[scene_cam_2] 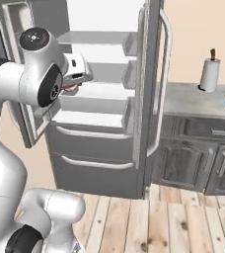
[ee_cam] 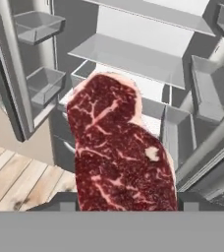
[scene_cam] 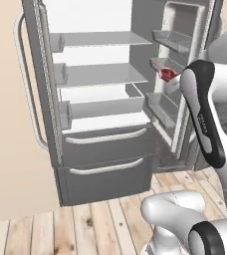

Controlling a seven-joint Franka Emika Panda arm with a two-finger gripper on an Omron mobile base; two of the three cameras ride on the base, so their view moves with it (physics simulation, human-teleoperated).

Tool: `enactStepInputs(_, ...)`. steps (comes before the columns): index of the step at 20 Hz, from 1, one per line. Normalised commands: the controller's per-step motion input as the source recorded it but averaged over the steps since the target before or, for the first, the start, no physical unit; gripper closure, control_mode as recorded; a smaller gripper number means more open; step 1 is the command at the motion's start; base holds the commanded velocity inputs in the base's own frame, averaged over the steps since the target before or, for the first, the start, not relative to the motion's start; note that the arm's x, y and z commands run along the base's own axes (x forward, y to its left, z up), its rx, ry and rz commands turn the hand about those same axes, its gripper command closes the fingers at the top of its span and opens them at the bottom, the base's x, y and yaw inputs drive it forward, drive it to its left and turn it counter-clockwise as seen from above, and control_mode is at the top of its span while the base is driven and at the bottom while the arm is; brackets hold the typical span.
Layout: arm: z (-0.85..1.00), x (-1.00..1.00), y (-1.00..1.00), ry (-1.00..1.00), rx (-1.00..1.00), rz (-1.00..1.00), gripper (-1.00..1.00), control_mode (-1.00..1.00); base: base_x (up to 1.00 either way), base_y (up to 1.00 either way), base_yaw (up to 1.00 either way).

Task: Open the fridge, remove the banana, mushroom, and steak, and place them on any counter.

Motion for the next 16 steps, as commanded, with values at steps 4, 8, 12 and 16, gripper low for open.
enactStepInputs(4, 0.00, 0.00, 0.00, 0.00, 0.00, 0.00, 1.00, 1.00, -0.77, -1.00, 0.00)
enactStepInputs(8, 0.00, 0.00, 0.00, 0.00, 0.00, 0.00, 1.00, 1.00, -0.14, -1.00, 0.00)
enactStepInputs(12, 0.00, 0.00, 0.00, 0.00, 0.00, 0.00, 1.00, 1.00, 0.02, -1.00, -0.02)
enactStepInputs(16, 0.00, 0.00, 0.00, 0.00, 0.00, 0.00, 1.00, 1.00, 0.42, -0.98, -0.09)
